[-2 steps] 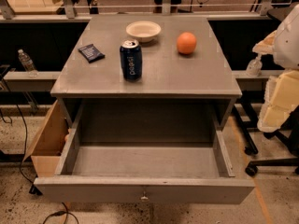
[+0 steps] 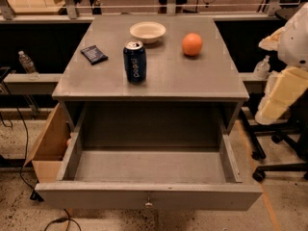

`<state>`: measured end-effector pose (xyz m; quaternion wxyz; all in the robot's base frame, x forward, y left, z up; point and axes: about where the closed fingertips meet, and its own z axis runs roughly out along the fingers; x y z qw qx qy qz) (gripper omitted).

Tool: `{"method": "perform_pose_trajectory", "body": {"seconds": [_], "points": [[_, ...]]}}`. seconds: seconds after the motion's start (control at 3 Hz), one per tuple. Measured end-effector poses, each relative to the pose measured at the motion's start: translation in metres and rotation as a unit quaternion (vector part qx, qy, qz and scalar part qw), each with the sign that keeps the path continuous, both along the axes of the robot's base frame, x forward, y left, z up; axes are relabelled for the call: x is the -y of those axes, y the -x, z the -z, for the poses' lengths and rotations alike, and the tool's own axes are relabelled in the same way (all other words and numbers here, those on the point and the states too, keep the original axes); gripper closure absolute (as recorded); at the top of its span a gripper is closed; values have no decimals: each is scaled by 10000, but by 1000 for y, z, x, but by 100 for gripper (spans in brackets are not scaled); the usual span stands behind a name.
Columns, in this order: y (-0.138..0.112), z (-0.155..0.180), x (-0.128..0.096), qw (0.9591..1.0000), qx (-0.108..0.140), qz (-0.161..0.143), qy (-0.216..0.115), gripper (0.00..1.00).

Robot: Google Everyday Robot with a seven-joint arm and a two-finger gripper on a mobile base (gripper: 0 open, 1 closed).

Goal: Place orange into top drawer

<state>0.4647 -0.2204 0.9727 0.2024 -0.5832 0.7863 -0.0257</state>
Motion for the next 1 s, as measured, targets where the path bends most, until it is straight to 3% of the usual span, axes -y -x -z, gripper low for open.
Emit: {"method": "perform_pose_trajectory", "body": {"seconds": [0.33,0.67,1.0], "points": [[-77,16,13,9968,289,312,-674,0],[-158,30,13,9866,392,566,-1478,0],[-195,48,17,9806,373,640,-1815,0]]}}
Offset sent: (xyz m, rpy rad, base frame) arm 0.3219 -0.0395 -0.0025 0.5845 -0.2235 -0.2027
